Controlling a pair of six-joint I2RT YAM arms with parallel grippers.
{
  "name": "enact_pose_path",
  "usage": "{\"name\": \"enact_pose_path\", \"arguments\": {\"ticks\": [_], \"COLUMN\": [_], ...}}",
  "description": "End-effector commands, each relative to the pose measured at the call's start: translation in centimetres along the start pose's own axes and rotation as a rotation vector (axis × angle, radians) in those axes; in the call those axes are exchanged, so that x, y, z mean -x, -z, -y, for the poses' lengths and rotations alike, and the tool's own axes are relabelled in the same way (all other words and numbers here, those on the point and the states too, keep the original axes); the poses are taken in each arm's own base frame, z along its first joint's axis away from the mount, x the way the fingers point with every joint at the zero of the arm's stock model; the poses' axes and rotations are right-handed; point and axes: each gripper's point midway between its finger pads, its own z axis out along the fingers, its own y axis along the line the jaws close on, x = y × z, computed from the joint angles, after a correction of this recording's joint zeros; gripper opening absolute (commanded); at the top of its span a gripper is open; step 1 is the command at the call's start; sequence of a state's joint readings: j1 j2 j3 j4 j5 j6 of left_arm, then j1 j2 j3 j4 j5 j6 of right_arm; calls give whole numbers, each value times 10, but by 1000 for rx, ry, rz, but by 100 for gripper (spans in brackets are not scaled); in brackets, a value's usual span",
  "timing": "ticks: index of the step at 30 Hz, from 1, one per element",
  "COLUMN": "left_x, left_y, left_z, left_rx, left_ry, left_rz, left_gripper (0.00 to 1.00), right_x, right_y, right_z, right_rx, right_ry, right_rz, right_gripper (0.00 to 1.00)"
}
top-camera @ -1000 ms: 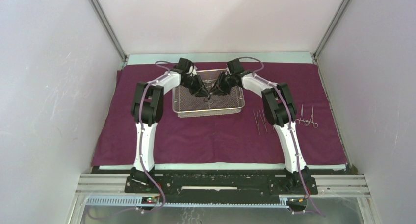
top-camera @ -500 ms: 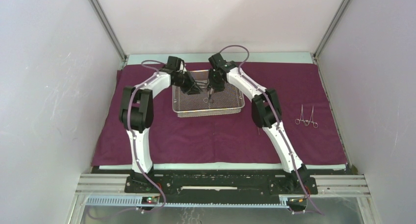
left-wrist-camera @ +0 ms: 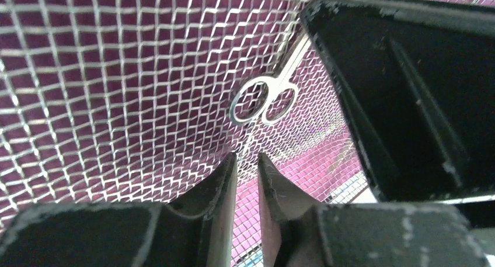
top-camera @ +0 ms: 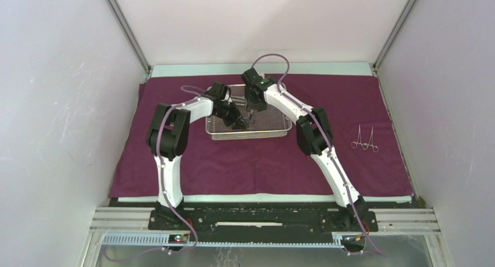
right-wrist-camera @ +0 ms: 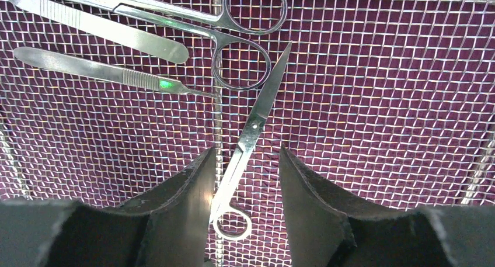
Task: Open and lay out the surgical kit
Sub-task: Move the container from the surgical kit.
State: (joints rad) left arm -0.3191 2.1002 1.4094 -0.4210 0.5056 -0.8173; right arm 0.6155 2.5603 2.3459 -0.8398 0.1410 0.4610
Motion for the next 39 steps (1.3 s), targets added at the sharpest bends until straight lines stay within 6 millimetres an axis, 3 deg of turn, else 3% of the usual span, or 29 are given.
{"name": "enact_pose_path", "arguments": {"ticks": [1,5,11,22,27,32,39], "left_x": [-10,-24,-45,-96,-118,-143,-147], "left_y": [17,27,41,38,34,26,33], "left_z": [0,-2,6,-4,-6,1,8], "left_rx": [-11,-17,-48,-60,-58,-74,-105], "left_ry": [6,-10,-49,-59,-67,-87,-102], "left_rz": [27,22,20,-24,-27,-53,-32], "left_gripper": [25,25,25,25,24,24,24], "right_x": [-29,-46,-56,-98,-106,-101,-107], "right_y": [6,11,34,52,50,51,57], "right_z": [14,20,18,15,14,11,9], "right_rx": [-78,-95,-81,-47,-43,-42,-40], "right_ry": [59,77,97,110,102,102,106], "right_rz": [-92,-110,-103,-145,-157,-149,-147], "right_gripper": [53,51,52,52,52,52,47]}}
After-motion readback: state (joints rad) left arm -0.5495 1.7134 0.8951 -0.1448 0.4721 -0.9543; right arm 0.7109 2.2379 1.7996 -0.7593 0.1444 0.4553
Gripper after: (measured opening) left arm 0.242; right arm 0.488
